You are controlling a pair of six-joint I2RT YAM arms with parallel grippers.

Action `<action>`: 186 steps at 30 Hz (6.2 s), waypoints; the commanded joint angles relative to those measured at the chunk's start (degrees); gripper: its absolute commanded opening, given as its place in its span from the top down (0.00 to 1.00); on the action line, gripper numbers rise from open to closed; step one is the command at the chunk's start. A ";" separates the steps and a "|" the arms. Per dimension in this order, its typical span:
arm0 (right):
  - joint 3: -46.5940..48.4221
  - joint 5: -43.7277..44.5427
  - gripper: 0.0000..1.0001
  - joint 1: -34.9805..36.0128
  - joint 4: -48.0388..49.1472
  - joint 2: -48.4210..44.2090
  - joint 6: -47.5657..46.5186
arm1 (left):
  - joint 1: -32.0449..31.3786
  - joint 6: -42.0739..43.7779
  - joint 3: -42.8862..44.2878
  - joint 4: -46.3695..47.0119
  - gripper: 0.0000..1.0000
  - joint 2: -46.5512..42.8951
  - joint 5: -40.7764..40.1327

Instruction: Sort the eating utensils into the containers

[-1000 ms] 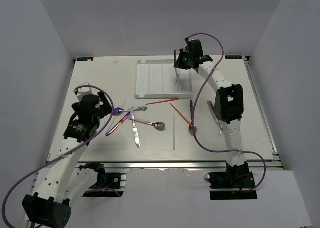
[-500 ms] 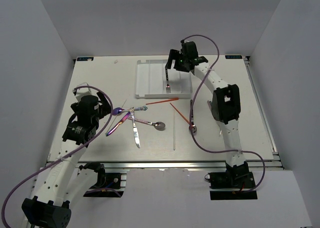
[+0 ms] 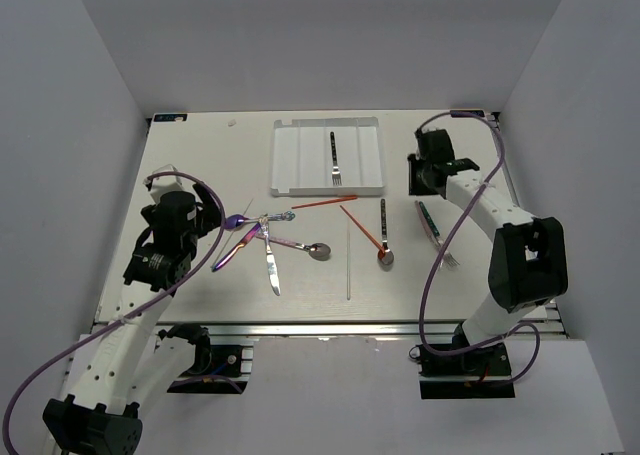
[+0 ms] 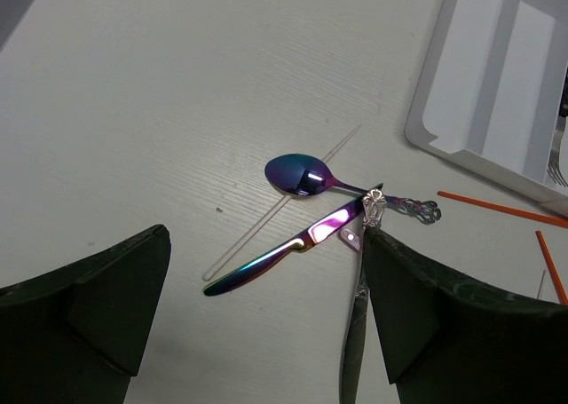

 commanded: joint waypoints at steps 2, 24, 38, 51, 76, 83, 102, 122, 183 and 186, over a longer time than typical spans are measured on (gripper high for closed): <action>-7.51 0.98 0.72 -3.55 -1.04 -0.30 -0.28 | -0.11 0.59 -0.40 1.12 0.02 0.12 1.59; -11.92 -2.19 0.71 -3.90 0.63 2.94 -1.24 | -0.11 0.95 -0.40 1.48 0.02 0.65 3.17; -10.86 -1.58 0.66 -4.51 1.25 0.14 -0.72 | -0.02 1.12 -0.40 1.48 0.02 1.70 3.61; -9.46 -0.43 0.65 -6.19 2.48 4.17 -1.33 | -0.11 1.12 -0.40 1.39 0.02 1.61 3.26; -10.15 -9.01 1.00 -1.00 5.27 4.56 6.12 | -0.02 1.12 -0.40 1.21 0.02 0.47 3.08; -4.54 -25.28 1.00 -0.83 11.78 -1.63 12.81 | -0.02 0.86 -0.58 1.21 0.02 -0.67 2.56; 44.84 -31.28 1.00 4.18 30.71 41.08 27.42 | -0.02 0.95 -0.40 1.04 0.02 1.35 2.56; 54.34 -32.95 0.49 0.67 20.77 46.98 19.33 | -0.02 0.95 -0.49 1.21 0.02 0.65 2.91; 42.82 -23.11 1.00 3.13 17.95 33.78 17.86 | -0.11 0.86 -0.31 0.86 0.02 3.99 1.86; 49.05 -21.62 1.00 3.39 17.42 38.71 17.83 | -0.11 0.68 -0.40 0.77 0.02 3.29 1.50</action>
